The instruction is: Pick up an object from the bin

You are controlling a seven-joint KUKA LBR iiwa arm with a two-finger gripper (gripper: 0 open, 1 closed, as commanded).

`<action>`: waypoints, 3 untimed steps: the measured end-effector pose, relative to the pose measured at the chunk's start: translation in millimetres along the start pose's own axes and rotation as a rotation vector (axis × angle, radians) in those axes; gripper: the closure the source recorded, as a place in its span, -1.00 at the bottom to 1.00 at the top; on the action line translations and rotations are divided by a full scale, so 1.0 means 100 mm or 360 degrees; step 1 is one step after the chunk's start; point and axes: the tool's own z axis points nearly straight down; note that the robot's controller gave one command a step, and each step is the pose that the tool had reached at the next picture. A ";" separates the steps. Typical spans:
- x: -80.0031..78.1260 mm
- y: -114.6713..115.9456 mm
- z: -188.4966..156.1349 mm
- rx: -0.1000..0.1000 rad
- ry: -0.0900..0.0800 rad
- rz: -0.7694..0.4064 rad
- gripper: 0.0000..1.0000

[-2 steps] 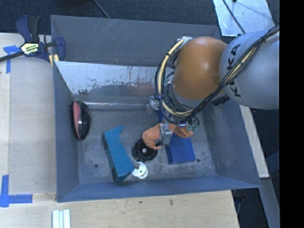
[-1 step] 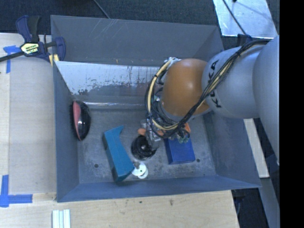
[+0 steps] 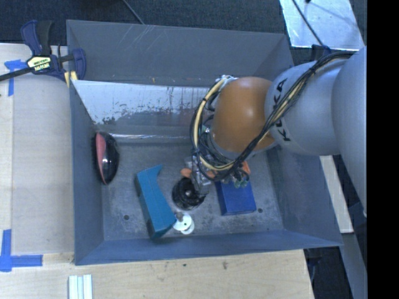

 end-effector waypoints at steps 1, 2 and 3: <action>-0.05 0.23 0.00 0.0006 0.0001 -0.0001 1.00; 0.05 0.38 0.00 0.0001 -0.0002 -0.0065 1.00; 0.22 0.40 0.00 0.0000 -0.0003 -0.0094 1.00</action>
Offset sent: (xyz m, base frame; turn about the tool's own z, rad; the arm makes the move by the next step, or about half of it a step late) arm -0.0249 0.0375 -0.0042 -0.0600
